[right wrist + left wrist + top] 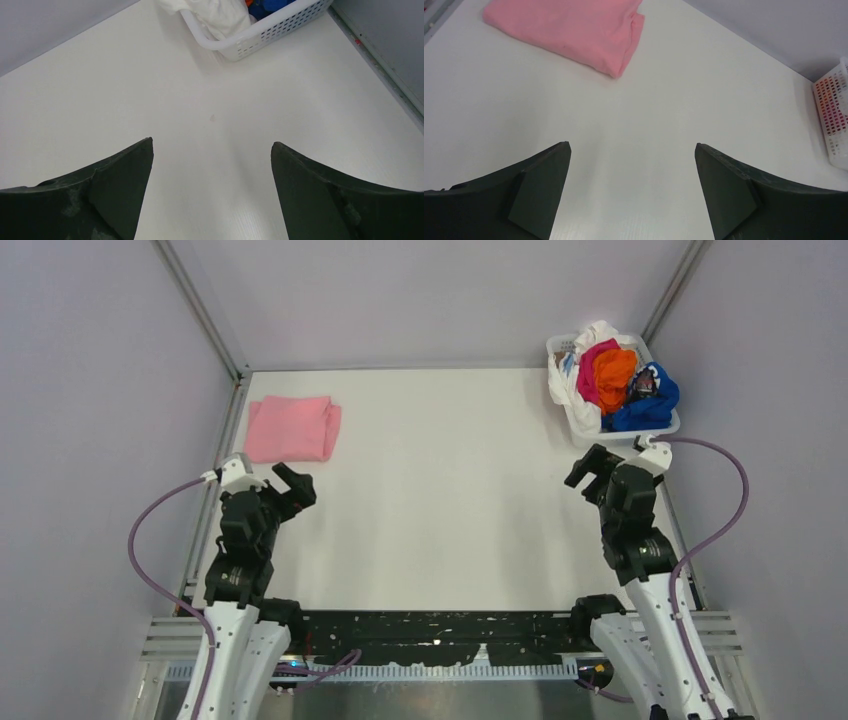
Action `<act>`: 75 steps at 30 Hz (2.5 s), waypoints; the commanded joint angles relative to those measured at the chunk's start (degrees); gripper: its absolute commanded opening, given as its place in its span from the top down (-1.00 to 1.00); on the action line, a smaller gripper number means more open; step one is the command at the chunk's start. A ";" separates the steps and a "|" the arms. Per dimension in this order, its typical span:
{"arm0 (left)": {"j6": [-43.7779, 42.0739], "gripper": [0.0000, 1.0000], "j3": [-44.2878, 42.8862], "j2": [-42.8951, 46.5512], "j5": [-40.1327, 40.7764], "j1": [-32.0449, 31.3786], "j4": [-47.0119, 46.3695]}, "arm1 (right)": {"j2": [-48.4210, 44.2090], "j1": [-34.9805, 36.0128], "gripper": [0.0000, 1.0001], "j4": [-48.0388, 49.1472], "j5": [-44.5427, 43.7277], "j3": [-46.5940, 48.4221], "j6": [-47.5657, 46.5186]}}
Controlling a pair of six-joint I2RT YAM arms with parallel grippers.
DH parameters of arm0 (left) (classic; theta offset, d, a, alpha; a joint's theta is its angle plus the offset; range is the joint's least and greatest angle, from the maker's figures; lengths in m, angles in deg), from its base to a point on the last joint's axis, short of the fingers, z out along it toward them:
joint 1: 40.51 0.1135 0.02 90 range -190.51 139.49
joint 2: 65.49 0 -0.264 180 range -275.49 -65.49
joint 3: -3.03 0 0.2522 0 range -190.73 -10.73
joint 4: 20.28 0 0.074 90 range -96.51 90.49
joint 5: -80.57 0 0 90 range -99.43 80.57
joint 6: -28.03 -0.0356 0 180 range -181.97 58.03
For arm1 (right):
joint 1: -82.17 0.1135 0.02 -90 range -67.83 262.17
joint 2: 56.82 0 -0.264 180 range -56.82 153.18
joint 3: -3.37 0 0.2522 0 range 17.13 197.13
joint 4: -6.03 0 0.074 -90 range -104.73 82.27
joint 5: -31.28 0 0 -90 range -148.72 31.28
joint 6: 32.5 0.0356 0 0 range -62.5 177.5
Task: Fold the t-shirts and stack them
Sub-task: Grab crumpled tshirt from bin with the right arm, then move the tshirt to the center of the board
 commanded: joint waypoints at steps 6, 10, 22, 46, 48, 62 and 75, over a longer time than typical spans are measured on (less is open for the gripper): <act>-0.80 -0.99 0.06 0.55 2.09 0.24 -1.30 | 24.79 -2.04 -0.91 3.44 -4.02 24.32 -8.28; -1.02 -0.99 0.06 0.26 2.06 0.18 -1.59 | 39.89 -6.56 -0.91 0.12 -0.99 39.79 -8.63; -0.53 -0.99 1.15 -0.67 0.80 0.21 -4.80 | 73.56 -21.15 -0.95 -5.12 2.33 66.63 -15.85; -0.44 -0.99 1.06 3.06 -0.34 0.25 -2.46 | 66.83 -23.76 0.89 -0.24 2.34 84.26 -16.64; 0.40 -0.99 0.65 3.08 -2.37 0.25 -2.04 | 59.56 -23.62 0.89 1.46 4.35 80.13 -15.15; 4.66 -0.99 -2.64 -0.77 -16.28 0.07 2.13 | 37.36 -3.96 0.89 -4.55 34.55 78.86 -9.66; 4.17 -0.98 -2.12 2.78 -14.86 -0.21 3.96 | 30.81 12.61 0.89 14.05 46.08 46.77 7.02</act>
